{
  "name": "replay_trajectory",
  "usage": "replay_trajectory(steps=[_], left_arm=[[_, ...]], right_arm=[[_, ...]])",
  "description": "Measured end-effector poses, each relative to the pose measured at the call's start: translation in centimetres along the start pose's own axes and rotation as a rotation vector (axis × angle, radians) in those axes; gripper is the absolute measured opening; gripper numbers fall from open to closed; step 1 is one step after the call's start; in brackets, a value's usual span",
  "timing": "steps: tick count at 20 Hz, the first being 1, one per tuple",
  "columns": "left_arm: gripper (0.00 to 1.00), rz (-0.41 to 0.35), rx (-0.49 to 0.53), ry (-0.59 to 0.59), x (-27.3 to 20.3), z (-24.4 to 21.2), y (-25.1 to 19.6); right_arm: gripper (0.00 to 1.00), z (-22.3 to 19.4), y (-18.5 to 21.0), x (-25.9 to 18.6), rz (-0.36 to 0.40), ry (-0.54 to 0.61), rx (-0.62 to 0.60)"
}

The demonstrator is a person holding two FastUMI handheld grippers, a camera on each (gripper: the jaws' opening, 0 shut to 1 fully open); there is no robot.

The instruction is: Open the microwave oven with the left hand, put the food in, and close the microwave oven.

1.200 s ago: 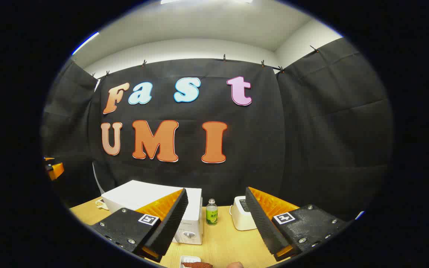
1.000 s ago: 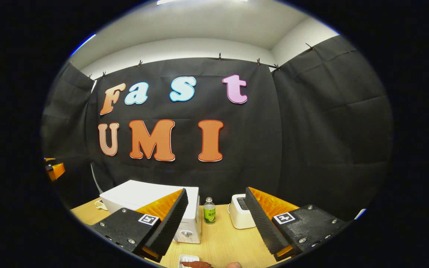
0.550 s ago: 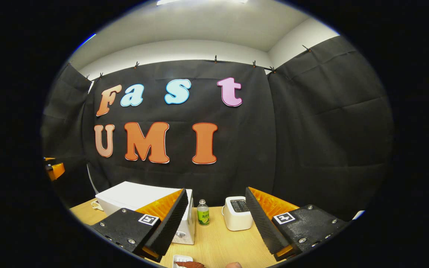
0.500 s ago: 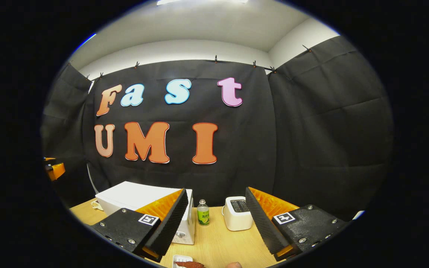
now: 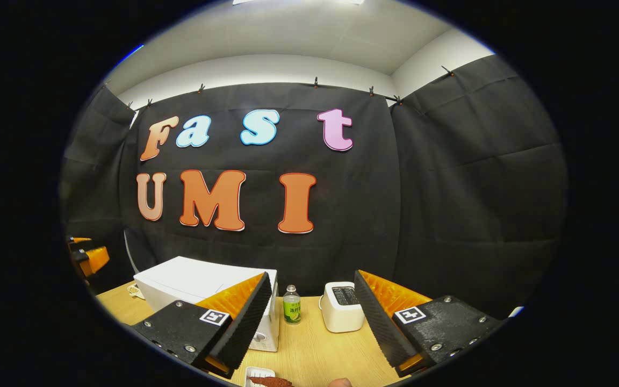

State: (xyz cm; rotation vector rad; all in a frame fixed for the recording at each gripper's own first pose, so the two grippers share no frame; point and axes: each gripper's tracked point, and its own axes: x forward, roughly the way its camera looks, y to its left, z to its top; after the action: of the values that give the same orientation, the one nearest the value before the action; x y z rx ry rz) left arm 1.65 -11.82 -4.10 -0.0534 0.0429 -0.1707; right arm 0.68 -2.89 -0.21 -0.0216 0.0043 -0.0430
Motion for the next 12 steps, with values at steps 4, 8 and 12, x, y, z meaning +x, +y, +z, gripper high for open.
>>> replay_trajectory(steps=[4, 8, 12], left_arm=[[0.91, -0.069, 0.022, 0.028, 1.3, -4.1, -4.8], [0.91, -0.203, -0.005, 0.079, 1.9, -9.8, -12.4], [0.91, -0.236, 0.037, 0.058, 2.8, -14.5, -17.5]], right_arm=[[0.96, -0.6, -0.5, 0.2, -0.012, 0.010, -0.013], [0.96, -0.9, -1.2, 0.2, -0.021, 0.011, -0.034], [0.96, -1.5, -2.5, 0.3, -0.033, 0.014, -0.034]])
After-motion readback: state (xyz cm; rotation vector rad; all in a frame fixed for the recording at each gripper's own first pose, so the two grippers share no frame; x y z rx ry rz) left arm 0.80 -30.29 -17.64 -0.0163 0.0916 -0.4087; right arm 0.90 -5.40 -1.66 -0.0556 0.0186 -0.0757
